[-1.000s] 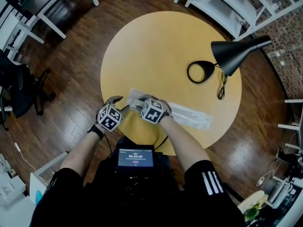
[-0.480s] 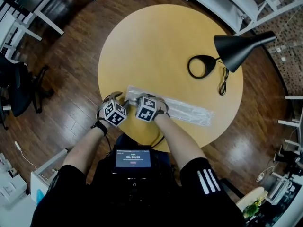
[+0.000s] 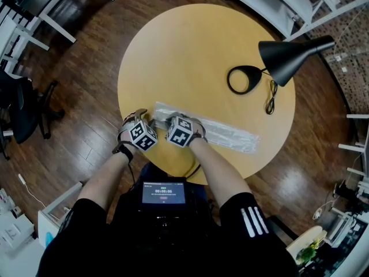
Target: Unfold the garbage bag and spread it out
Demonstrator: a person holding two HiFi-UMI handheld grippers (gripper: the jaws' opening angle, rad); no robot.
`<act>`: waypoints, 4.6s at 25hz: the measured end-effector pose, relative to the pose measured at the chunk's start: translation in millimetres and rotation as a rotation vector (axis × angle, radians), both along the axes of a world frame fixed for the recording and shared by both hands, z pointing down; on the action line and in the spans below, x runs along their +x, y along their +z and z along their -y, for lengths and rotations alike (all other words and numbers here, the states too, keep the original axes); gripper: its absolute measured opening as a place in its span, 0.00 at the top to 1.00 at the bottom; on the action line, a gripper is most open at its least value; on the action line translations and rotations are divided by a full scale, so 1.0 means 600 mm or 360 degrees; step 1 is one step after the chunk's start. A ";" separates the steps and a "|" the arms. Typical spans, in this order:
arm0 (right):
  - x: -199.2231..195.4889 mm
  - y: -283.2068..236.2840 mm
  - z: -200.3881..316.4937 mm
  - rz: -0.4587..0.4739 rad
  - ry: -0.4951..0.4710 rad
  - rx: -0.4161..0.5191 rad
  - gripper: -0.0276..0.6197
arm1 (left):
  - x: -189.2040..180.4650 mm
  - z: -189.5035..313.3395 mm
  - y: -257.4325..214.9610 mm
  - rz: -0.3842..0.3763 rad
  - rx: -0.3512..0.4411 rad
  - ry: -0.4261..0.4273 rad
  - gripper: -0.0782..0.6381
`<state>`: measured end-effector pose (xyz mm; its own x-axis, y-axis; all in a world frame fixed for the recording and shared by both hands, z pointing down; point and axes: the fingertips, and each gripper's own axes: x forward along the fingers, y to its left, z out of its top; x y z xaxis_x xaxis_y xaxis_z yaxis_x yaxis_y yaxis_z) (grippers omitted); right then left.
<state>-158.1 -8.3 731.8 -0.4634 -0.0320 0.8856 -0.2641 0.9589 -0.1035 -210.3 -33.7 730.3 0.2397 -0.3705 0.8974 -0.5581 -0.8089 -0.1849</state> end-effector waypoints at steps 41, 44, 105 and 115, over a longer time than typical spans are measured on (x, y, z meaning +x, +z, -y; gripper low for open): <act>0.104 -0.019 0.256 0.0011 0.0336 0.0151 0.83 | 0.068 -0.007 -0.110 -0.0119 0.0149 0.0286 0.59; 0.108 -0.052 0.271 0.0114 0.0445 0.0168 0.83 | 0.154 -0.038 -0.119 -0.0264 0.0110 0.0505 0.59; 0.265 -0.031 0.248 0.0009 0.0505 0.0211 0.82 | 0.170 -0.138 0.021 -0.0068 -0.0526 0.0594 0.59; 0.342 -0.145 0.220 0.0484 0.0841 0.0132 0.76 | 0.204 -0.127 -0.049 -0.0105 -0.0371 0.0704 0.59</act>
